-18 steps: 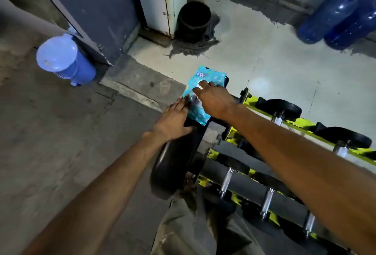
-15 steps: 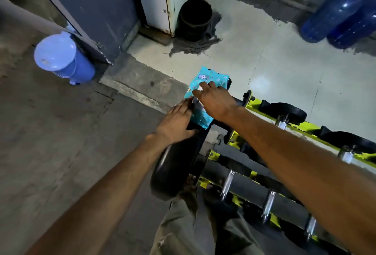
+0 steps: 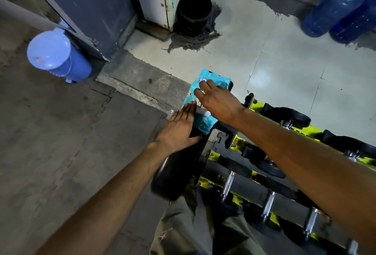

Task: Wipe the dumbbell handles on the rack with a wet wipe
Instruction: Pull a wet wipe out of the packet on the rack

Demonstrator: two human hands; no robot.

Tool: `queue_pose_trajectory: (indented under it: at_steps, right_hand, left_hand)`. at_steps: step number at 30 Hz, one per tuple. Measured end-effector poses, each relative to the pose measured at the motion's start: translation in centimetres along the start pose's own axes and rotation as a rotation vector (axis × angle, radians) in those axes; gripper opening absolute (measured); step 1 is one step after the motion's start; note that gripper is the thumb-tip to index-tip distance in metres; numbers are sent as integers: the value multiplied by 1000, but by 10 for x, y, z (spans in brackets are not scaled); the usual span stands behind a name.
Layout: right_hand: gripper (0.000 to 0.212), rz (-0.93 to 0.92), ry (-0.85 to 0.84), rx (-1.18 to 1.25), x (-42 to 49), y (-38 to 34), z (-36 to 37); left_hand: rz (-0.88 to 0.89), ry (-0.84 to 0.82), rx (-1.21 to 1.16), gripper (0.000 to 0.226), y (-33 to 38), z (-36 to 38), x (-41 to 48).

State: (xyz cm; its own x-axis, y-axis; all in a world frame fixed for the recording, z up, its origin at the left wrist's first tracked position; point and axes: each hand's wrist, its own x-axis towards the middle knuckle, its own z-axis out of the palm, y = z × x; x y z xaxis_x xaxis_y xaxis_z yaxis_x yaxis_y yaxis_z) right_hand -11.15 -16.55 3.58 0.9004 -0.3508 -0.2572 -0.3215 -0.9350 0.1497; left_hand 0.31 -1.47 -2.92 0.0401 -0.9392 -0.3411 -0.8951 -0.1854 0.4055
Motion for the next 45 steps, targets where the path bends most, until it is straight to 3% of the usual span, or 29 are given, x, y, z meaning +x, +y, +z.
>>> queue_pose_trajectory:
  at_steps: [7,10,13,17,33,39,45]
  right_hand:
    - [33,41,179,84,-46,19,7]
    - [34,117,113,-11,-46,26,11]
    - [18,142,50,-23,-36,25,19]
    - [27,149,33,56,-19,7,26]
    - [18,122,-28,64,3,-18,17]
    - [23,82,-13,57,8,-13,24]
    - [28,205,124,361,3,-1,28]
  left_hand:
    - [1,-37,88,109,1,0,-1]
    - [-18,-44,114,106,4,0,0]
    - [-35,-42,127,105,8,1,1]
    - [-52,-26,118,107,12,2,-1]
    - [-69,54,113,102,24,5,-1]
    - [-41,-13,182,100,21,5,2]
    - [-42,-28,206,100,22,3,4]
